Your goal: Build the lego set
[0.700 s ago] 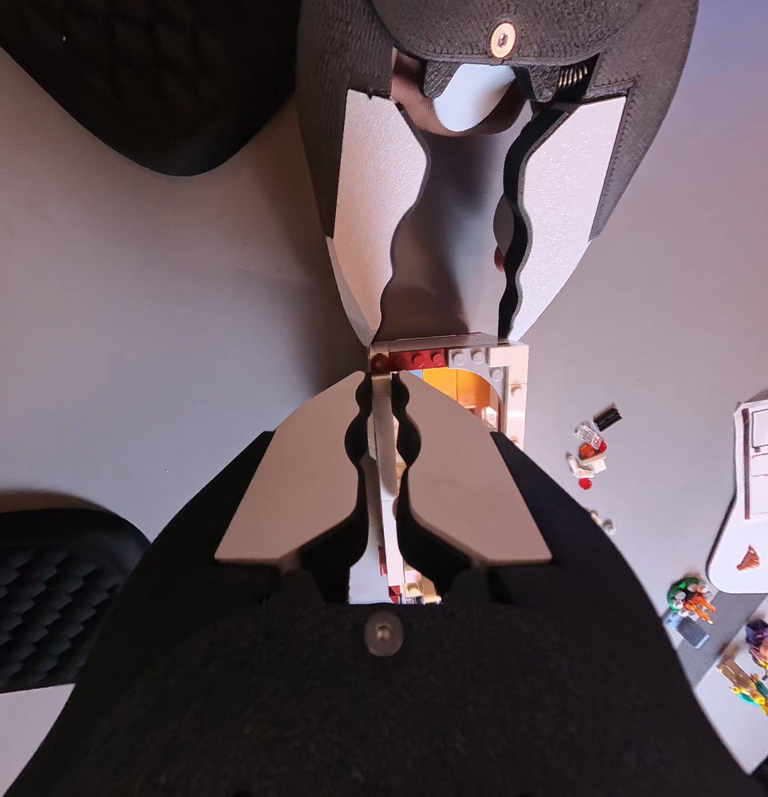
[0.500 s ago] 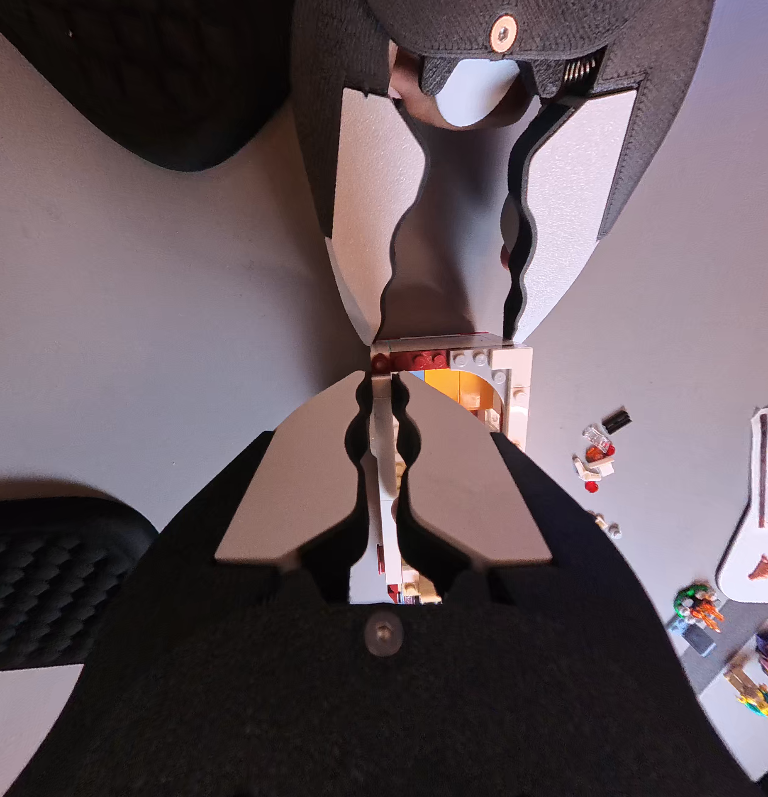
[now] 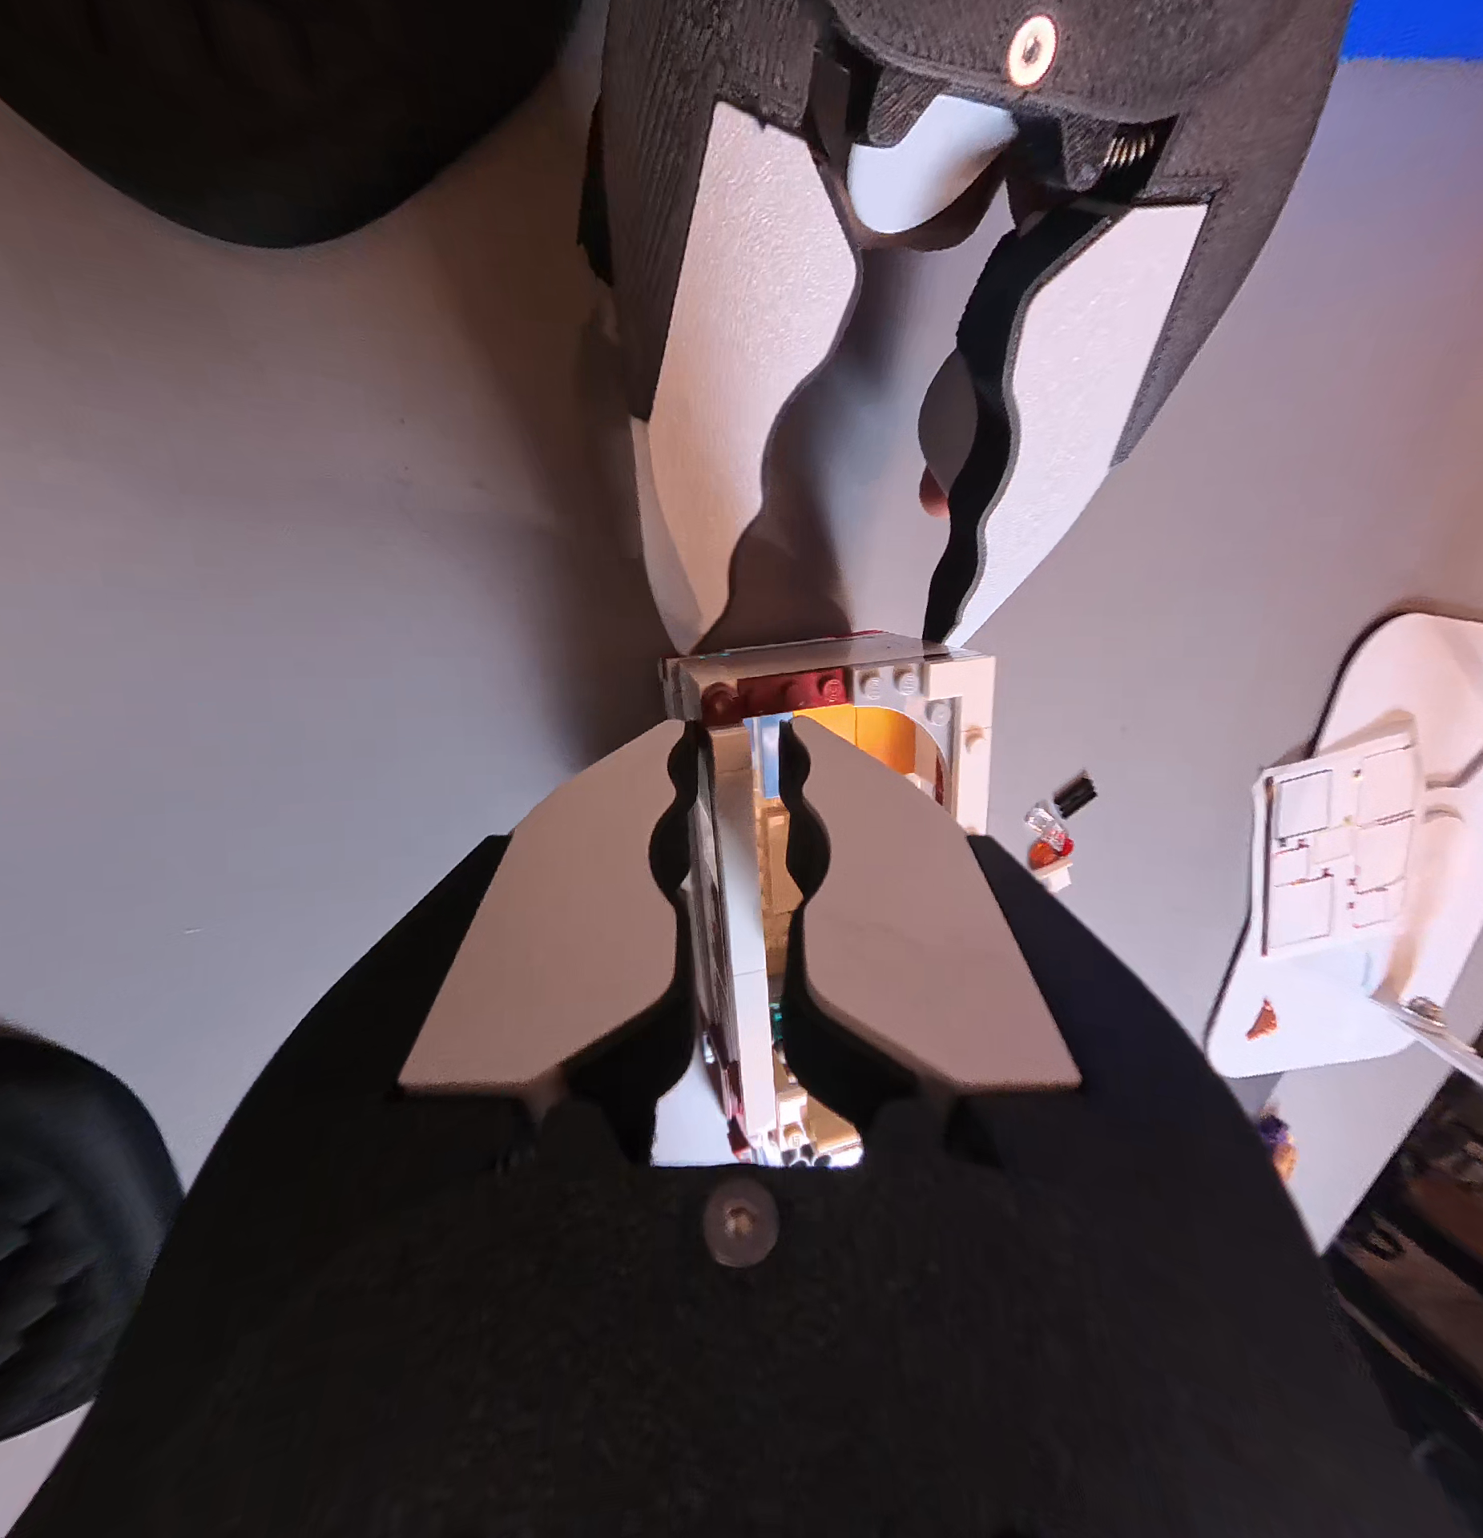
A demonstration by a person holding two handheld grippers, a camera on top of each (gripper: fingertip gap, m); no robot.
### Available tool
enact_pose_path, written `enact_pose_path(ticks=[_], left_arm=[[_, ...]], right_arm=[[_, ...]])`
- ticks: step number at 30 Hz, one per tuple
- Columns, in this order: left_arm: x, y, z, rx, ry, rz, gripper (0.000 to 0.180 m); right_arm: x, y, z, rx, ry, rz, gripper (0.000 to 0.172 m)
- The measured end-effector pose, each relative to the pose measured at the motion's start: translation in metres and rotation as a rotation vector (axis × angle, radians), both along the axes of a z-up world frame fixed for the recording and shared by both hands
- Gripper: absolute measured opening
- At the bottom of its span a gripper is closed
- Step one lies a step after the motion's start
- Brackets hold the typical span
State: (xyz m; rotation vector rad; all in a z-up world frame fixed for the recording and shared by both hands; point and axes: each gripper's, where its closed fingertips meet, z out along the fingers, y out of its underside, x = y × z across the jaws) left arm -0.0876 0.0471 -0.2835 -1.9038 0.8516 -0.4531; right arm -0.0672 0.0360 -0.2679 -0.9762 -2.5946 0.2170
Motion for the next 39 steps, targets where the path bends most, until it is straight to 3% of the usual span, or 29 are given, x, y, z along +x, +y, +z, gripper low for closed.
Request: enact_pose_path(ticks=[6,11,21,39], left_arm=[[0.006,0.001,0.005,0.004,-0.049,-0.005,0.086],[0.004,0.009,0.007,0.0,-0.064,0.036,0.071],[0.004,0.008,0.006,-0.005,-0.063,0.044,0.07],[0.005,0.008,0.006,-0.01,-0.064,0.049,0.069]], right_arm=[[0.001,0.005,-0.004,0.002,0.02,-0.007,0.016],[-0.001,0.006,-0.005,-0.034,0.027,-0.012,0.015],[-0.004,-0.011,0.023,-0.047,0.208,0.036,0.009],[-0.005,-0.01,0.012,0.11,0.117,0.089,0.001]])
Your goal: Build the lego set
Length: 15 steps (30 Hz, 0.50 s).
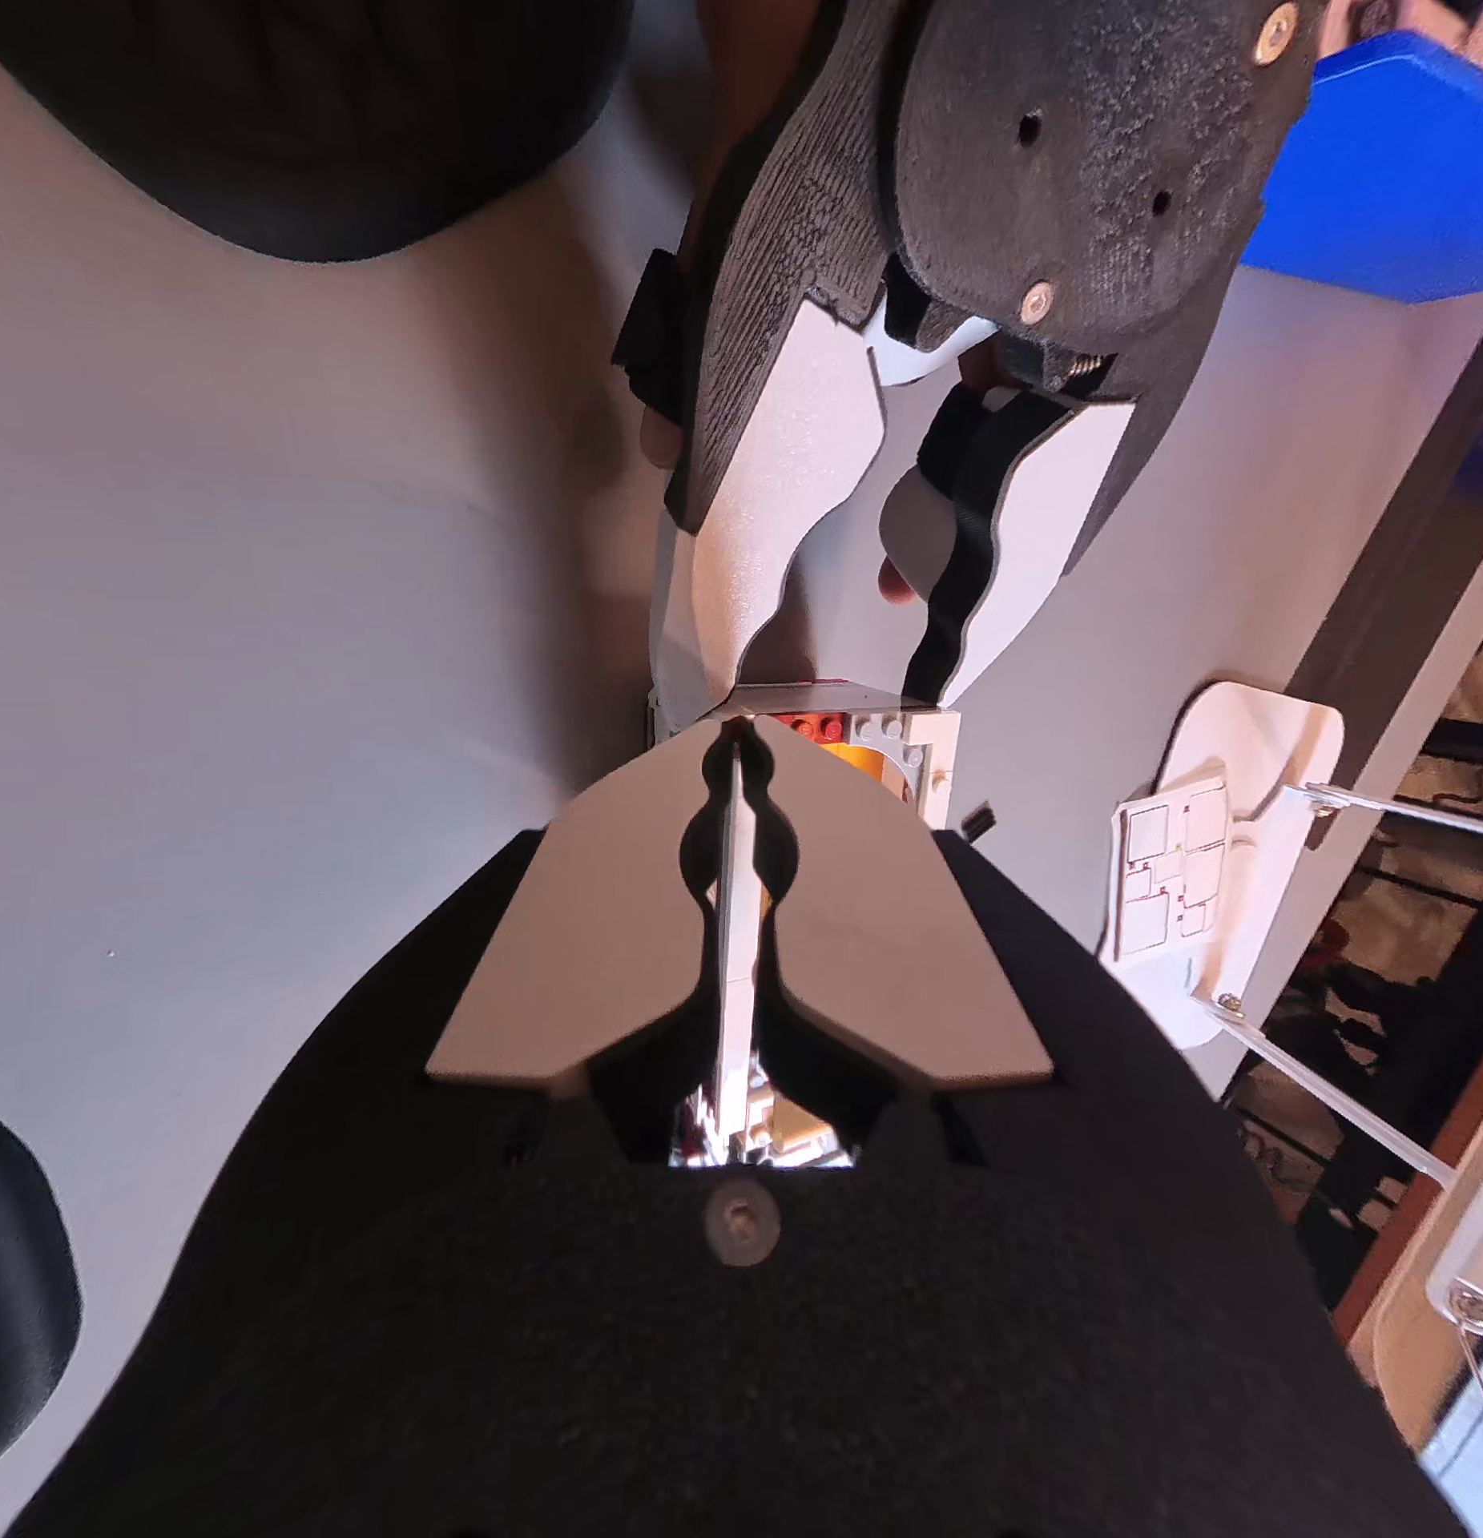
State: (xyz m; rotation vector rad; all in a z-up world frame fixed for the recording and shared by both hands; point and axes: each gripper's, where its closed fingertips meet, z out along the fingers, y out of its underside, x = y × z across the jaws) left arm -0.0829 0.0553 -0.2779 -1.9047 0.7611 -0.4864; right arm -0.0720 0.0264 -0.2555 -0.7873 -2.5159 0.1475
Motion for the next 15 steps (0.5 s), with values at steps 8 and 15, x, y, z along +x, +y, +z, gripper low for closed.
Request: enact_pose_path(ticks=[8,15], left_arm=[[0.0002,0.0004,-0.0009,0.006,0.016,0.006,0.07],[0.0001,0.0004,-0.0008,0.009,0.017,0.006,0.07]], right_arm=[[0.0005,0.0008,-0.0022,-0.031,-0.103,-0.04,0.0],[0.0004,0.0006,-0.0017,-0.025,-0.026,-0.019,0.0]])
